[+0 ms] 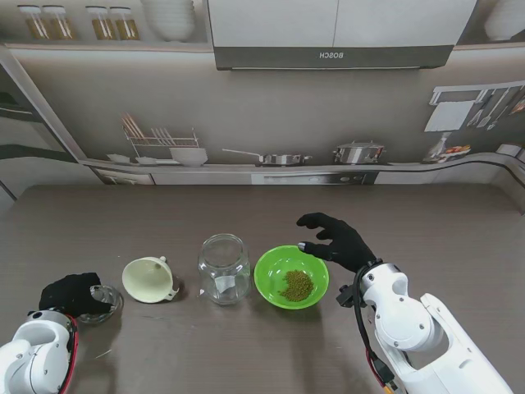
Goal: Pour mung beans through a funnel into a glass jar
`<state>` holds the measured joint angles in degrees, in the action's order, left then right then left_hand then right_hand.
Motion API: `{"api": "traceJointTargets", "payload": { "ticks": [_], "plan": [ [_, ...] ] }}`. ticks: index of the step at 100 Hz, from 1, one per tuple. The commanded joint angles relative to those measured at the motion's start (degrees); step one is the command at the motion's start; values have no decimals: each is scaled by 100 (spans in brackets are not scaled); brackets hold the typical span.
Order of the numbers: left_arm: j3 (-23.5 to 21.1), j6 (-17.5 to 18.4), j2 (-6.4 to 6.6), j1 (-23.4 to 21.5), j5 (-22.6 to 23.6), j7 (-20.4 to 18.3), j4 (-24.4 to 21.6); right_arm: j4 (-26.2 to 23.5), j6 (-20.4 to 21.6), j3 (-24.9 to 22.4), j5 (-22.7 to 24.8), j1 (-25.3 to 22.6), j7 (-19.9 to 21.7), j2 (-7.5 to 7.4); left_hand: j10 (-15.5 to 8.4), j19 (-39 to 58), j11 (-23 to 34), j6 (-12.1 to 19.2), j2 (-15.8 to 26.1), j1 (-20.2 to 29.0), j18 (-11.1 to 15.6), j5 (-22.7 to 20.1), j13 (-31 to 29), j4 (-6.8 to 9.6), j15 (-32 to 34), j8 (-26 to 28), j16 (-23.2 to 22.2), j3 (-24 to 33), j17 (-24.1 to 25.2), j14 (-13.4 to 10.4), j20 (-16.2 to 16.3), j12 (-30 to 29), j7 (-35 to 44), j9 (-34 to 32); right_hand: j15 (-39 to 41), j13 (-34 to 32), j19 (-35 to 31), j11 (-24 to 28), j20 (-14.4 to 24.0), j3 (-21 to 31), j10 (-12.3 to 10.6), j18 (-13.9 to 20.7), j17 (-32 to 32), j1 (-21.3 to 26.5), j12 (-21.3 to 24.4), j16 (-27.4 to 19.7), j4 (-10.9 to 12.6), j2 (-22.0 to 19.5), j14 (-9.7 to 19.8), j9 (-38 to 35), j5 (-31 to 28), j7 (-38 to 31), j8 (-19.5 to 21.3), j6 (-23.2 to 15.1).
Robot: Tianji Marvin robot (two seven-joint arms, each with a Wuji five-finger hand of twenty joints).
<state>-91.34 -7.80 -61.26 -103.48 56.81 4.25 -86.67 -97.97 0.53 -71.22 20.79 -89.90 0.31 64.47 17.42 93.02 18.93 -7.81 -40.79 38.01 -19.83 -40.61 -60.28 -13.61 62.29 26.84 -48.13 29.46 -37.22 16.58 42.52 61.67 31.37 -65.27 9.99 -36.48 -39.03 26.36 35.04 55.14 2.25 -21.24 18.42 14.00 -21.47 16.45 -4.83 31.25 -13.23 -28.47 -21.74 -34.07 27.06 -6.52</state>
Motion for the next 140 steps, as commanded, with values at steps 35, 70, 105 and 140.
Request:
{"api": "traceJointTargets", "payload": {
  "ticks": [35,70,105,140],
  "plan": [
    [-91,5,5,-114,117,-276,-156,-5,-5,2,-21,-28,81,18,-606,23,215,615,200,966,21,-803,226,304,-177,350,57,1035,140,-48,165,-2217,1020,836,-53,-14,59,16,121,2,18,67,-67,-199,54,33,102,-76,84,134,-54,-15,-50,-21],
    [-151,84,19,-147,121,-390,-188,-3,-14,2,-43,-25,87,19,-411,-74,-452,481,503,-368,-27,-772,502,682,-217,92,-25,1627,287,37,337,-3017,-1005,1489,-50,-20,65,11,118,7,19,60,-67,-189,56,37,102,-73,53,149,-54,-15,-56,-27],
    [-228,256,38,-178,95,-517,-203,-1,-20,4,-52,-23,97,19,-260,-313,-956,593,597,-751,-163,-314,817,635,-535,-398,-53,899,560,202,614,-3747,-1839,2008,-50,-23,70,10,117,7,5,55,-60,-187,55,40,100,-69,29,156,-59,-17,-59,-29],
    [-380,411,47,-252,246,-503,-318,4,-28,12,-68,-15,113,17,-64,-764,-1277,509,810,-1048,-310,331,1094,616,-2098,-1084,692,22,921,447,757,-4406,-2405,2457,-48,-29,76,11,116,5,4,52,-63,-190,54,44,101,-81,15,152,-61,-17,-60,-34]
  ]
}}
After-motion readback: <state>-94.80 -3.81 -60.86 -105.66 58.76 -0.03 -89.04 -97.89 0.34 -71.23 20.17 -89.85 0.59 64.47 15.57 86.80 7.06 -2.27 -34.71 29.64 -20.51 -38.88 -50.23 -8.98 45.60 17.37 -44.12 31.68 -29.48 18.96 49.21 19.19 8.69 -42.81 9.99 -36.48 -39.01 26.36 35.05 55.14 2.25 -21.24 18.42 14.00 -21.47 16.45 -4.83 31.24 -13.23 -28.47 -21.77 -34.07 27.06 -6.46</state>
